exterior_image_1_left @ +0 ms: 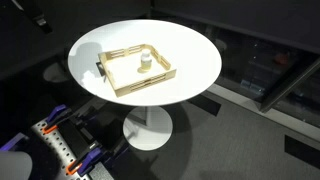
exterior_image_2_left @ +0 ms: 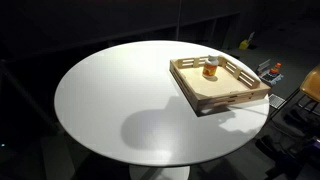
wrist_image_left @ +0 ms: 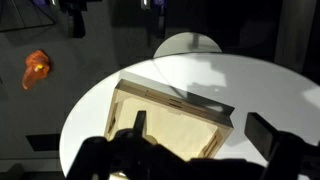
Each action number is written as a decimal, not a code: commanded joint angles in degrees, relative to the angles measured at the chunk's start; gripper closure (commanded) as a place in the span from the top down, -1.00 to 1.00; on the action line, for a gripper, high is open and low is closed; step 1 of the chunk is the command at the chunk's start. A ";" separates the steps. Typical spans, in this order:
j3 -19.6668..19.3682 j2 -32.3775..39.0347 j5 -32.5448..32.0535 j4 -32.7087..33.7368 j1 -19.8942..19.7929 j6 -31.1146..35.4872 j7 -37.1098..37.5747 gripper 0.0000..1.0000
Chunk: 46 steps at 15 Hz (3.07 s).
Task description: Remove the white cap from the white bottle and put it on the table
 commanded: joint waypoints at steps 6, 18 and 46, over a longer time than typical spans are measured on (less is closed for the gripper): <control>-0.39 0.81 -1.06 1.41 0.04 -0.76 1.01 1.00; -3.50 14.39 -3.15 18.41 -6.93 -0.46 0.89 1.00; -15.44 39.14 -8.02 26.74 -9.60 10.10 -1.75 1.00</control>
